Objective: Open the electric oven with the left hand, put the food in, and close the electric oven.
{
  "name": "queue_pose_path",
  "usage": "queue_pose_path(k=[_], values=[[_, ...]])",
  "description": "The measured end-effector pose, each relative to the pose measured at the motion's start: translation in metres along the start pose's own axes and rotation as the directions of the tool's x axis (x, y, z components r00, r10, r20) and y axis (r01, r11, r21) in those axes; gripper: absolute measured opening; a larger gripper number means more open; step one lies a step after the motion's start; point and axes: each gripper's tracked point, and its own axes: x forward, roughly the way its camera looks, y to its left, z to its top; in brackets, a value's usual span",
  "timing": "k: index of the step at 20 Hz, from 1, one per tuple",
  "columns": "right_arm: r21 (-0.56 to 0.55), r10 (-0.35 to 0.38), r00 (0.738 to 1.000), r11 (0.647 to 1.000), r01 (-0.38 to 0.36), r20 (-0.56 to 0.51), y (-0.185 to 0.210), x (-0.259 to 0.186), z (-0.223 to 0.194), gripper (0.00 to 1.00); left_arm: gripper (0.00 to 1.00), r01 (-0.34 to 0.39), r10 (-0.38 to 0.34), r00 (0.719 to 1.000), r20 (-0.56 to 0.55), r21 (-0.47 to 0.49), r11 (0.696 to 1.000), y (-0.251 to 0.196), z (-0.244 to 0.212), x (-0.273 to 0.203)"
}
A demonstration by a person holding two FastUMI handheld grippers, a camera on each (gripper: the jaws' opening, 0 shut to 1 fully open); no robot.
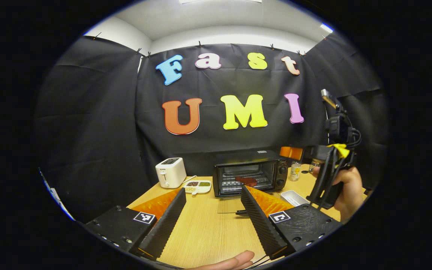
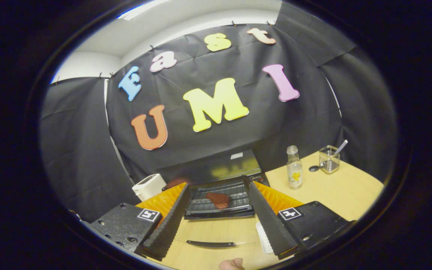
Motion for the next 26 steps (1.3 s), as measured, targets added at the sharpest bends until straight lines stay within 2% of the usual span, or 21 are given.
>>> queue_pose_path(k=[6,7,8,12,13,14,16,17,20,21,22,23,26], values=[[-0.098,0.022,0.991,0.995,-0.009,0.133,0.005,-0.092,0.069,1.0,0.94,0.065,-0.065,0.997,-0.029,-0.016,0.998,-0.024,-0.018,0.041],[-0.1,0.012,0.988,0.995,0.004,0.157,0.002,-0.104,0.078,0.95,0.94,0.081,-0.081,0.996,-0.039,-0.016,0.997,-0.032,-0.023,0.049],[-0.112,-0.006,0.985,0.993,0.026,0.174,-0.004,-0.115,0.086,1.0,0.94,0.095,-0.095,0.994,-0.052,-0.019,0.995,-0.039,-0.031,0.057],[-0.161,-0.042,0.969,0.983,0.083,0.243,-0.023,-0.151,0.113,1.0,0.94,0.156,-0.157,0.982,-0.103,-0.02,0.988,-0.077,-0.068,0.091],[-0.168,-0.052,0.966,0.981,0.097,0.255,-0.03,-0.159,0.117,0.95,0.94,0.171,-0.172,0.977,-0.123,-0.021,0.985,-0.088,-0.08,0.099],[-0.176,-0.063,0.962,0.978,0.112,0.265,-0.035,-0.165,0.12,1.0,0.94,0.184,-0.185,0.973,-0.14,-0.024,0.983,-0.098,-0.09,0.106],[-0.186,-0.099,0.956,0.97,0.154,0.276,-0.046,-0.178,0.121,1.0,0.95,0.195,-0.197,0.969,-0.146,-0.032,0.98,-0.113,-0.103,0.119],[-0.19,-0.115,0.956,0.967,0.171,0.27,-0.049,-0.183,0.12,0.95,0.95,0.2,-0.204,0.967,-0.156,-0.039,0.979,-0.12,-0.112,0.126],[-0.196,-0.093,0.965,0.97,0.143,0.244,-0.045,-0.195,0.11,0.96,0.95,0.216,-0.22,0.953,-0.207,-0.04,0.975,-0.134,-0.142,0.14],[-0.192,-0.092,0.966,0.971,0.14,0.243,-0.048,-0.196,0.11,1.0,0.95,0.214,-0.216,0.951,-0.219,-0.033,0.976,-0.136,-0.149,0.146],[-0.191,-0.096,0.964,0.971,0.145,0.246,-0.051,-0.199,0.11,0.96,0.95,0.217,-0.218,0.948,-0.234,-0.03,0.976,-0.137,-0.156,0.15],[-0.195,-0.098,0.963,0.969,0.15,0.251,-0.055,-0.201,0.111,1.0,0.95,0.224,-0.226,0.939,-0.261,-0.037,0.974,-0.141,-0.166,0.152],[-0.197,-0.109,0.956,0.966,0.166,0.272,-0.062,-0.208,0.114,1.0,0.95,0.23,-0.237,0.917,-0.32,-0.061,0.971,-0.145,-0.193,0.154]])
